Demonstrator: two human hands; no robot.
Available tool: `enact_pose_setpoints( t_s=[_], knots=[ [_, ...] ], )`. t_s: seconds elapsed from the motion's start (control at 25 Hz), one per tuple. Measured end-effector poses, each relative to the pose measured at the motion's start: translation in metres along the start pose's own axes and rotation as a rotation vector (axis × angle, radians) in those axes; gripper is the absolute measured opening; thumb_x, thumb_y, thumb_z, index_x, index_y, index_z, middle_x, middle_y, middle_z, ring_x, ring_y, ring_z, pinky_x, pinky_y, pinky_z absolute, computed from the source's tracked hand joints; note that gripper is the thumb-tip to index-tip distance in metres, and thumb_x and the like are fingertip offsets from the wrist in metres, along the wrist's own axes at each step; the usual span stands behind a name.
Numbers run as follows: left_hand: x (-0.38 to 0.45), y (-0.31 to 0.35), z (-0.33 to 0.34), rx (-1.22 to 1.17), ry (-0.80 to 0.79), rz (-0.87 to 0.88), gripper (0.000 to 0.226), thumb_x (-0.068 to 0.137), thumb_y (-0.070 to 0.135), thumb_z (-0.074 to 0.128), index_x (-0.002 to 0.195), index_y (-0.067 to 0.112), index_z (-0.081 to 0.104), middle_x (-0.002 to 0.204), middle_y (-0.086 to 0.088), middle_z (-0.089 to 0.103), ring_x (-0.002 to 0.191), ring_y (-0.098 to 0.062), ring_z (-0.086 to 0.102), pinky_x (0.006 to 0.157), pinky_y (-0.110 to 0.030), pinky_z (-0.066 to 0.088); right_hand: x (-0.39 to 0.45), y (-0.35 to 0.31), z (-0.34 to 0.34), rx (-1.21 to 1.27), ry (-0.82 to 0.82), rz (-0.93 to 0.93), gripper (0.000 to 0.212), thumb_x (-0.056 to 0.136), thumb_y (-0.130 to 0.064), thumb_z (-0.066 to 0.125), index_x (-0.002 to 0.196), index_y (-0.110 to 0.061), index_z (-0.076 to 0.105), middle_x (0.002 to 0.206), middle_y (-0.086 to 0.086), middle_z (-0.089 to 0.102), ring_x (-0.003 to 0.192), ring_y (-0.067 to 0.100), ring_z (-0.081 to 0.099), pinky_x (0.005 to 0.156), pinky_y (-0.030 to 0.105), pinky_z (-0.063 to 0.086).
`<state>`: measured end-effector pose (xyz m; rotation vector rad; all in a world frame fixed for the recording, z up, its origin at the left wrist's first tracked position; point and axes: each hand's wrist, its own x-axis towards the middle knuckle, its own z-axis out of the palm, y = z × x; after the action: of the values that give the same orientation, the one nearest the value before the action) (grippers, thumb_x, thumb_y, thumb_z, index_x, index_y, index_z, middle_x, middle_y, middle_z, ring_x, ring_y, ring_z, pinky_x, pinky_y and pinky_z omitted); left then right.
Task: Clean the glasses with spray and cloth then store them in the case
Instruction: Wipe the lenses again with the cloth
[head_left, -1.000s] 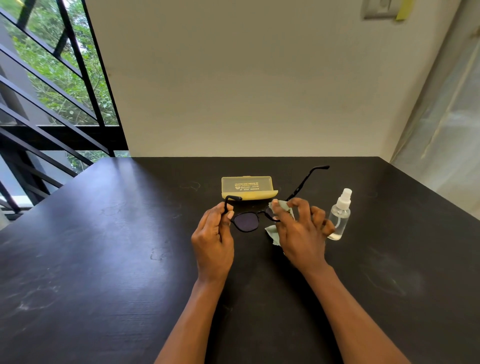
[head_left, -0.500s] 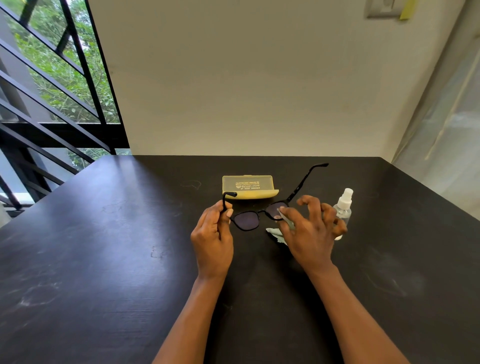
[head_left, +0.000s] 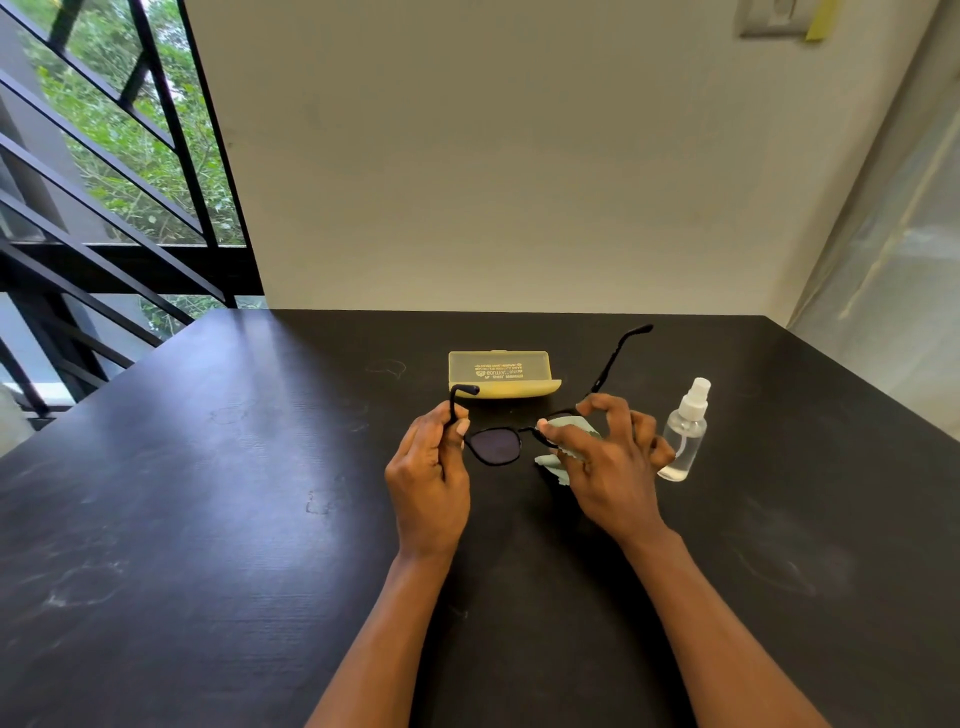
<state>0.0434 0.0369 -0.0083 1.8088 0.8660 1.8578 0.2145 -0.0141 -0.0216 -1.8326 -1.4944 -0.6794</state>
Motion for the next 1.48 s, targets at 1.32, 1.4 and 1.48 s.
enact_pose_setpoints(
  t_s=[1.32, 1.4, 1.48],
  knots=[
    [0.002, 0.001, 0.000, 0.044, -0.033, 0.035, 0.019, 0.087, 0.007, 0.054, 0.102, -0.001, 0.064, 0.092, -0.007, 0.065, 0.081, -0.013, 0.062, 0.071, -0.018, 0.052, -0.004, -0.005, 0.002, -0.171, 0.048, 0.072, 0.042, 0.065, -0.030, 0.081, 0.104, -0.024, 0.068, 0.111, 0.004, 0.044, 0.095, 0.025, 0.033, 0.067, 0.039, 0.032],
    [0.002, 0.001, 0.000, 0.048, -0.035, 0.034, 0.021, 0.087, 0.009, 0.053, 0.102, -0.001, 0.064, 0.091, -0.009, 0.066, 0.079, -0.013, 0.064, 0.070, -0.021, 0.054, -0.004, -0.005, 0.004, -0.174, 0.011, 0.086, 0.050, 0.068, -0.033, 0.078, 0.115, -0.029, 0.063, 0.113, 0.004, 0.039, 0.094, 0.025, 0.031, 0.066, 0.040, 0.032],
    [0.002, 0.001, 0.000, 0.048, -0.036, 0.033, 0.021, 0.087, 0.009, 0.053, 0.102, -0.002, 0.064, 0.092, -0.010, 0.066, 0.079, -0.015, 0.064, 0.070, -0.021, 0.054, -0.004, -0.006, 0.004, -0.144, -0.040, 0.082, 0.050, 0.073, -0.033, 0.074, 0.120, -0.037, 0.057, 0.116, 0.005, 0.036, 0.094, 0.025, 0.029, 0.067, 0.039, 0.027]
  ],
)
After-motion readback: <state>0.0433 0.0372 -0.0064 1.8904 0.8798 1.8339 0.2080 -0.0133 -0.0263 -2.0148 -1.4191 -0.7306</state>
